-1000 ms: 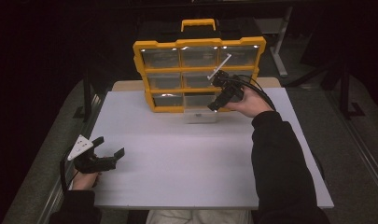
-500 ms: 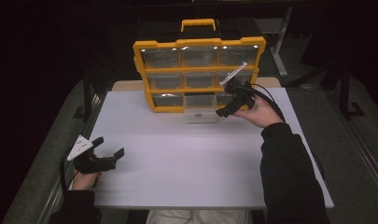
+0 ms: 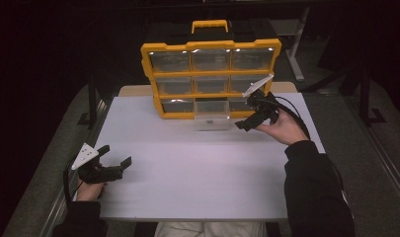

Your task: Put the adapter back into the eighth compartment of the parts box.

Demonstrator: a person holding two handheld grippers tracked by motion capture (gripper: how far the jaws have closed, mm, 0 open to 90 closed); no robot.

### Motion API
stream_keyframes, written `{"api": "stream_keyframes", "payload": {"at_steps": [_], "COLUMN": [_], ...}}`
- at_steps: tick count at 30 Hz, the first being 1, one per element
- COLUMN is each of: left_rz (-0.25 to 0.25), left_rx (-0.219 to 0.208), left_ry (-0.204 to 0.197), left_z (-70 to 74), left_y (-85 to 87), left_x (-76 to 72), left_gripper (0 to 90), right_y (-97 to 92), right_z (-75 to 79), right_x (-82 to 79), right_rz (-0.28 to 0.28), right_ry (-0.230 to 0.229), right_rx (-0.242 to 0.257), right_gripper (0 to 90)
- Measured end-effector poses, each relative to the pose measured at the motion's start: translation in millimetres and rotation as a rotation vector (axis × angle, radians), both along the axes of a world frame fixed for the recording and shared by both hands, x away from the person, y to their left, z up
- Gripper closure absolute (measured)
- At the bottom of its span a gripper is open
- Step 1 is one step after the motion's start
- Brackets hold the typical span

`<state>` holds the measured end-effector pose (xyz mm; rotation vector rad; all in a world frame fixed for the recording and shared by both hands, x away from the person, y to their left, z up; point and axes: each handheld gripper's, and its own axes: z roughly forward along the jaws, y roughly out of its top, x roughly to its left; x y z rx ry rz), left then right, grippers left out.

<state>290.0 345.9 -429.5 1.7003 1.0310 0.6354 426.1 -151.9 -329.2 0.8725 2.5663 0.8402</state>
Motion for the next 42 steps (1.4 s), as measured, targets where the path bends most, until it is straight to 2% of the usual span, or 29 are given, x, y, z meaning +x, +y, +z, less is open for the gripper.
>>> {"api": "stream_keyframes", "payload": {"at_steps": [16,34,42], "left_rz": [-0.002,0.000,-0.002], "left_rx": [0.005,0.004,0.007], "left_ry": [0.007,0.010,0.017], "left_z": [-0.5,-0.7,-1.3], "left_y": [0.1,0.5,0.5], "left_x": [-0.2,-0.5,-0.1], "left_gripper": [0.0,0.0,0.0], "right_y": [-14.6,-41.5,-54.8], "right_z": [-8.9,-29.2,-37.4], "right_x": [-19.1,-40.9,-51.4], "right_rz": [-0.005,-0.038,-0.060], "right_ry": [-0.020,-0.004,0.017], "right_rx": [0.034,0.095,0.123], "right_gripper": [0.0,0.0,0.0]}}
